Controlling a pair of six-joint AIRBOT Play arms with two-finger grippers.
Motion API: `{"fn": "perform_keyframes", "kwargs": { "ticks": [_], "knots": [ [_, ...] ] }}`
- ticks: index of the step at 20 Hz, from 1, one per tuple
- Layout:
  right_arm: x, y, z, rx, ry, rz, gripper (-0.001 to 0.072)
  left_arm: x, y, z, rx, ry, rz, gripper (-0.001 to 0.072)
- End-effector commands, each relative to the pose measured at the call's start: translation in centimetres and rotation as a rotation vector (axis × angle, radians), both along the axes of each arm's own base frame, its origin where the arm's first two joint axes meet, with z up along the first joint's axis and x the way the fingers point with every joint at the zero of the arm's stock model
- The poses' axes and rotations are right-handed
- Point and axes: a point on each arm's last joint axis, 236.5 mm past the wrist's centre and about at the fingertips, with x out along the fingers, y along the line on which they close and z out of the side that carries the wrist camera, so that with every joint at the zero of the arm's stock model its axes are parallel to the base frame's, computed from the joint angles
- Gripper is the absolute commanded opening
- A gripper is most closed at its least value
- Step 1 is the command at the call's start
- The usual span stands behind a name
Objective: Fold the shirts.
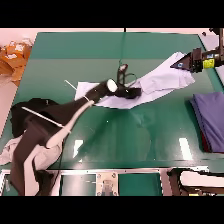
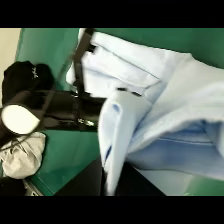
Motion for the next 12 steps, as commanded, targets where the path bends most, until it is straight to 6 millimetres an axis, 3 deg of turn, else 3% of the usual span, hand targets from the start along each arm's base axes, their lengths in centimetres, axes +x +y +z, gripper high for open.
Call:
{"fn": "perform_keyframes", "kwargs": {
  "ticks": [1, 4, 6, 8, 12],
  "knots": [
    [0.1, 0.0, -0.6, -0.066, 0.012, -0.015, 0.0018, -1.0, -2.6, -1.7, -0.072, 0.085, 0.029, 0.0028],
    [0.1, -0.3, -1.0, -0.069, 0.057, -0.06, 0.0018, 0.1, -0.8, 0.9, -0.079, 0.086, -0.07, 0.0027],
    [0.1, 0.6, -0.9, -0.056, 0.078, -0.068, 0.0018, 1.3, 2.5, 4.3, -0.085, 0.093, -0.163, 0.0027],
    [0.5, 3.3, -0.8, -0.05, 0.065, -0.043, 0.0019, 3.0, 7.8, 8.2, -0.039, 0.06, -0.24, 0.0026],
    [2.1, 12.7, -2.2, -0.004, 0.046, -0.015, 0.0019, 6.5, 21.2, 14.5, 0.041, 0.014, -0.155, 0.0027]
  ]
}}
